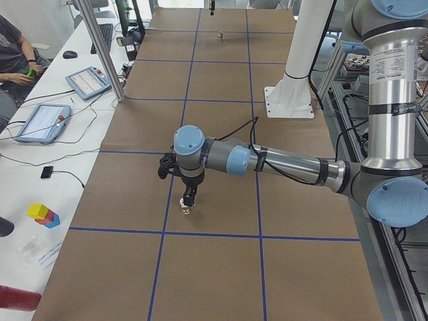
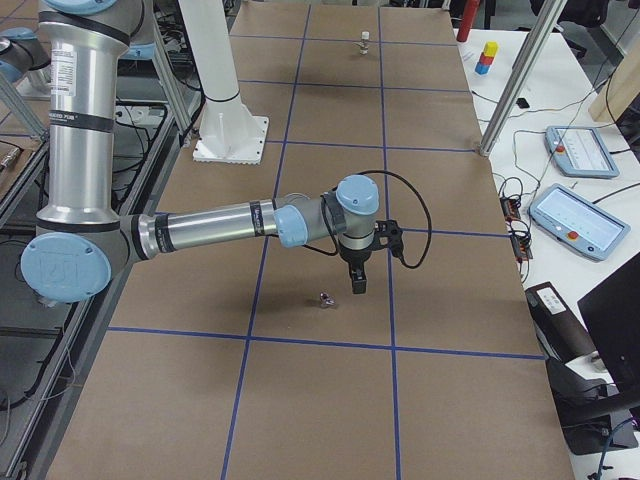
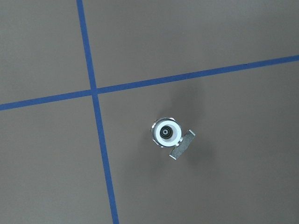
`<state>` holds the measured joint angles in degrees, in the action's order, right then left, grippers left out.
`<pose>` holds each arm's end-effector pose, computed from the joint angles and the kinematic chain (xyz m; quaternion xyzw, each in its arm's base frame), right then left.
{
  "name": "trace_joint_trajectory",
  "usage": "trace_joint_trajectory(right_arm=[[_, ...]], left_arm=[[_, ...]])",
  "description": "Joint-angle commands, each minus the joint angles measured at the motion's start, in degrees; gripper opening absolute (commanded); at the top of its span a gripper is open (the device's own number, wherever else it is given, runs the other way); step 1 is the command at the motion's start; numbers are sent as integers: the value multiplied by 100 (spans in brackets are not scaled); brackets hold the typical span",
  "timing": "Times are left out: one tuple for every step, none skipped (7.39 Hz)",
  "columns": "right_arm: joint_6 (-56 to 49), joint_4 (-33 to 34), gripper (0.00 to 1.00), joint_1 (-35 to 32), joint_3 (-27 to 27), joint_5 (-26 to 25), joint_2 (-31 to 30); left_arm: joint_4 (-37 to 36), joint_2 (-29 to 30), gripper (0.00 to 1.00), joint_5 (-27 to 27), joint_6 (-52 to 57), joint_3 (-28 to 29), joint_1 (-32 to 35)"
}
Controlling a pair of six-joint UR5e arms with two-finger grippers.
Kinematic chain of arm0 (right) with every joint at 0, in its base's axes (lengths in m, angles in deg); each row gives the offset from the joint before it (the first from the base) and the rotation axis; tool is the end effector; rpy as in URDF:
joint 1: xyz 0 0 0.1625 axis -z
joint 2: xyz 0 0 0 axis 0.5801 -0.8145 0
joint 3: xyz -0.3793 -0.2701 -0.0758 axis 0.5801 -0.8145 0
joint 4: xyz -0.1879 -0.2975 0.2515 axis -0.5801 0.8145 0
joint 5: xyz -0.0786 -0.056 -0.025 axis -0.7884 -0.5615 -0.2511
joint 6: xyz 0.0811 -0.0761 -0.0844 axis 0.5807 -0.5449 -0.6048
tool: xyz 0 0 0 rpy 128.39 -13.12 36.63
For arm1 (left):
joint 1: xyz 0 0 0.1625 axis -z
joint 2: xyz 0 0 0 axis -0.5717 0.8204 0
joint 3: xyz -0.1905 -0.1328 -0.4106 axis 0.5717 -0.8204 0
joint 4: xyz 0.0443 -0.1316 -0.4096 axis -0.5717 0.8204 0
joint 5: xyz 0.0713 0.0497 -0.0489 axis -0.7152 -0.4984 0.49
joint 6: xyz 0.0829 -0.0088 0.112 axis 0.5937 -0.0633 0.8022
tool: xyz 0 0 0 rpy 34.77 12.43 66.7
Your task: Assemble PPR valve and pipe with both arms
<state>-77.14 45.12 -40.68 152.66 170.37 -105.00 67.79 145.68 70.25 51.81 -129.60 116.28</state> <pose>-0.0767 -0.4794 0.6310 0.0597 -0.3736 -0.0756 0.9226 0.0416 -0.4816 0.6273 0.0542 0.4067 0.0785 0.9086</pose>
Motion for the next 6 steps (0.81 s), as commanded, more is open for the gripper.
trace_joint_trajectory(right_arm=[[12,-37,100,152,-35,5,-5],[12,-37,100,196,-53,5,-22],[21,-37,100,336,-53,-4,-92],[90,-37,100,433,-62,-38,-145],[196,-80,100,477,-53,-39,-259],[275,-289,100,521,-62,-47,-434]], left_arm=[[6,244,100,-19,-957,24,-378],[6,333,100,-28,-1059,42,-633],[23,343,100,-45,-1052,42,-879],[67,343,100,-63,-1052,42,-899],[85,360,100,-63,-1052,42,-908],[76,430,100,-89,-1052,68,-916]])
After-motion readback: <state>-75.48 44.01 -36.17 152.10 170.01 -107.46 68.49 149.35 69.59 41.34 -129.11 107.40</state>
